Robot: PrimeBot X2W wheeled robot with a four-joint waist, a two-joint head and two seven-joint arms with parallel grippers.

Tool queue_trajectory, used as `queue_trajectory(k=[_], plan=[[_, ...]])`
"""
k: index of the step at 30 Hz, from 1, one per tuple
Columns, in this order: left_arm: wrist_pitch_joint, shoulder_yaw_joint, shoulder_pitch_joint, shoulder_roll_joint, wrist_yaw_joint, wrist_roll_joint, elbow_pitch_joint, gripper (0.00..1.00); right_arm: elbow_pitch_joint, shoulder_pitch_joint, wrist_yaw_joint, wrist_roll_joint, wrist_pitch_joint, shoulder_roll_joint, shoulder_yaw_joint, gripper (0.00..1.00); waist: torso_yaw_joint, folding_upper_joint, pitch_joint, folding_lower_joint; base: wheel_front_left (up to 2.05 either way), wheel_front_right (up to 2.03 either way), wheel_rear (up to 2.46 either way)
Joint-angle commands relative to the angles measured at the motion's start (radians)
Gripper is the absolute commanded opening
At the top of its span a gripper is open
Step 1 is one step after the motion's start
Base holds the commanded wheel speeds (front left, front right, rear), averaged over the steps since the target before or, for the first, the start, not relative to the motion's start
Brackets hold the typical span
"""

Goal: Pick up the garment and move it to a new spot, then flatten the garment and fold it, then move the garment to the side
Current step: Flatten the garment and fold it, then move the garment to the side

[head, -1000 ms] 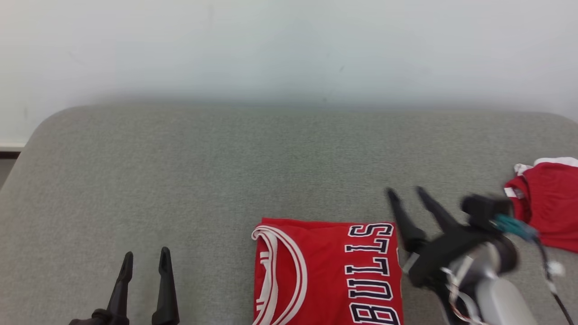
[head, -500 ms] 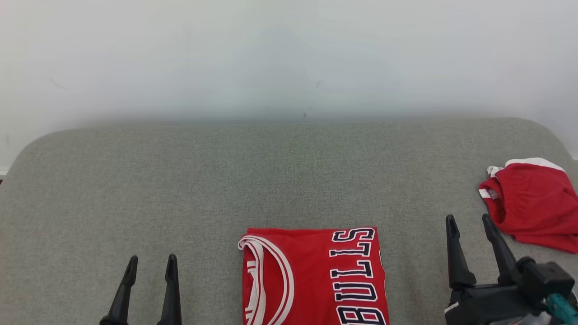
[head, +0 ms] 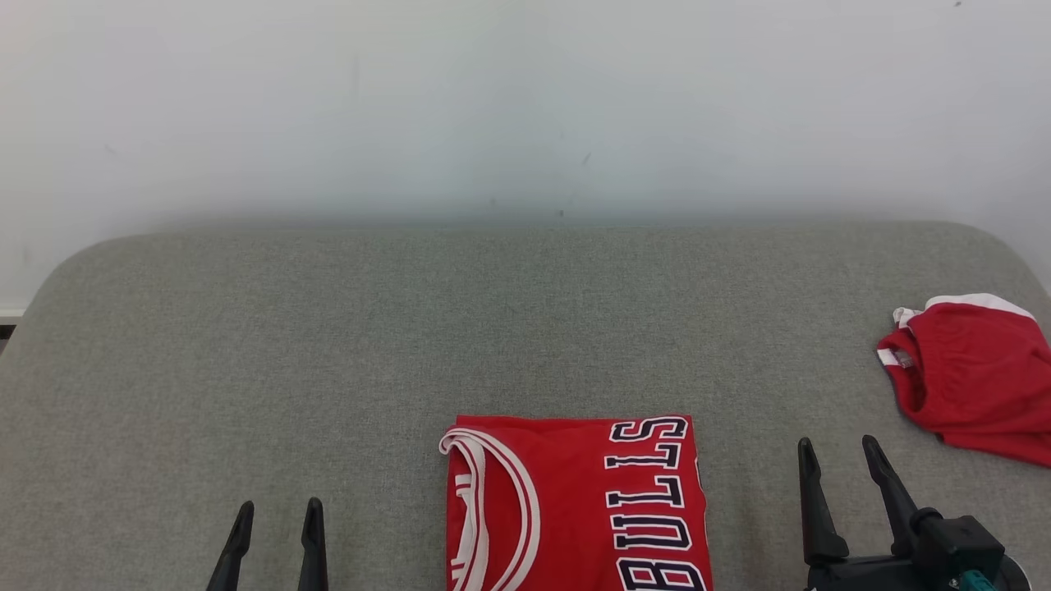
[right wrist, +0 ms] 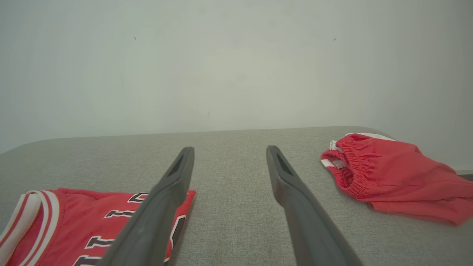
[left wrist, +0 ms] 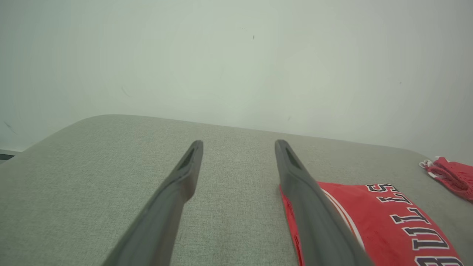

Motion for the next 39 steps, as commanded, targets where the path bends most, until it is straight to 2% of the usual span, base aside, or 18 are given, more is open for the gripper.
queue_trajectory(k=[1, 21, 24, 28, 32, 35, 39], plan=[[-0.003, 0.002, 0.005, 0.003, -0.001, -0.005, 0.005, 1.0, 0.005, -0.015, -0.002, 0.009, -0.007, 0.0, 0.002, 1.0, 0.0, 0.0, 0.001, 0.0, 0.0, 0.0, 0.0], [-0.003, 0.001, -0.021, -0.002, 0.0, -0.006, 0.034, 1.0, 0.035, -0.032, -0.002, 0.014, -0.013, -0.001, 0.014, 1.0, 0.01, 0.0, 0.01, 0.0, 0.0, 0.0, 0.0], [-0.003, -0.001, -0.02, -0.003, 0.0, -0.005, 0.032, 1.0, 0.033, -0.032, -0.002, 0.002, 0.02, 0.0, 0.032, 1.0, 0.011, 0.0, 0.009, 0.0, 0.0, 0.0, 0.0], [-0.003, 0.001, -0.013, -0.005, 0.0, -0.005, 0.028, 1.0, 0.013, -0.041, -0.002, 0.025, 0.129, -0.001, 0.045, 1.0, 0.011, 0.0, 0.007, 0.0, 0.0, 0.0, 0.0], [-0.003, 0.006, -0.002, -0.006, 0.0, -0.003, 0.022, 1.0, -0.049, -0.046, -0.002, 0.116, 0.386, 0.0, 0.062, 1.0, 0.008, 0.0, 0.002, 0.0, 0.0, 0.0, 0.0], [-0.003, 0.006, 0.0, -0.008, 0.0, -0.003, 0.02, 1.0, -0.092, -0.041, -0.002, 0.148, 0.608, -0.002, 0.029, 1.0, 0.007, 0.0, 0.001, 0.0, 0.0, 0.0, 0.0], [-0.003, -0.002, -0.003, -0.009, 0.0, -0.004, 0.017, 1.0, -0.134, -0.06, -0.002, 0.18, 0.795, 0.0, 0.001, 1.0, 0.015, 0.0, 0.003, 0.0, 0.0, 0.0, 0.0]])
